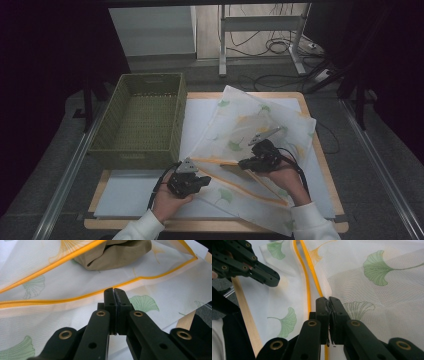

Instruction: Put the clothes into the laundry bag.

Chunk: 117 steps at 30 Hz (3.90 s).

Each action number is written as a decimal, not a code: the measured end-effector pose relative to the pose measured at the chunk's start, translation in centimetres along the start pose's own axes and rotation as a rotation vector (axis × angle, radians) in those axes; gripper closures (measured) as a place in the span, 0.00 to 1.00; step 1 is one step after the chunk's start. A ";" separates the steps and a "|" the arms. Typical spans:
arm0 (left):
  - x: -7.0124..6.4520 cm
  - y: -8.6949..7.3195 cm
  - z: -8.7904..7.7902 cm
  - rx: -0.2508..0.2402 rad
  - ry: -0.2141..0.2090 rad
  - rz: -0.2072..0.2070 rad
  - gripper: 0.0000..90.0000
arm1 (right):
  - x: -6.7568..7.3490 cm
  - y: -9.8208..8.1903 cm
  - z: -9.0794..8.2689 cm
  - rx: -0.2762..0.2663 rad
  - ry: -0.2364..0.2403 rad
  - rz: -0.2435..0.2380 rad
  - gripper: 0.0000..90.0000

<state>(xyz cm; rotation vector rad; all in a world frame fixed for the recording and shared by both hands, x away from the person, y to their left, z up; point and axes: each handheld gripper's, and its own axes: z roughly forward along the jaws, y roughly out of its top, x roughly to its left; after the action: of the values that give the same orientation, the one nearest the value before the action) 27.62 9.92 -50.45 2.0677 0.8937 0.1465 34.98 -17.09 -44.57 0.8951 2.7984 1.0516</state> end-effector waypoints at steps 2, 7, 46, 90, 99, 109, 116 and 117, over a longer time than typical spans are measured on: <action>0.1 0.0 0.0 -0.001 0.000 -0.001 0.99 | 0.1 -0.1 0.3 0.009 0.001 0.000 0.94; 0.1 -0.1 0.0 0.003 0.001 -0.003 0.99 | 0.1 -0.5 1.2 0.036 0.009 0.001 0.94; 1.5 -1.3 -1.0 -0.023 0.100 -0.063 0.39 | -0.2 -2.1 5.6 0.191 0.012 0.006 0.93; 3.0 -1.9 -1.9 -0.058 0.158 -0.073 0.34 | -2.1 -4.4 -1.7 -0.157 -0.106 0.093 0.41; 3.7 -2.5 -2.3 -0.044 0.170 -0.061 0.34 | -2.9 -7.3 -3.7 -0.213 -0.168 0.122 0.41; 4.1 -3.0 -2.4 -0.032 0.181 -0.054 0.34 | -3.6 -12.4 -5.1 -0.219 -0.215 0.202 0.37; 4.1 -3.1 -2.0 -0.010 0.191 -0.044 0.34 | -4.2 -13.4 -4.8 -0.206 -0.213 0.226 0.36; 4.1 -3.1 -1.9 -0.010 0.191 -0.045 0.33 | -4.2 -13.4 -4.9 -0.207 -0.216 0.225 0.36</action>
<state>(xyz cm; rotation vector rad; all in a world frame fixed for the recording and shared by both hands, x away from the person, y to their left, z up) 28.18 15.00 -52.40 2.0474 1.0518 0.3274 30.66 -30.33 -49.72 1.2341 2.4065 1.1647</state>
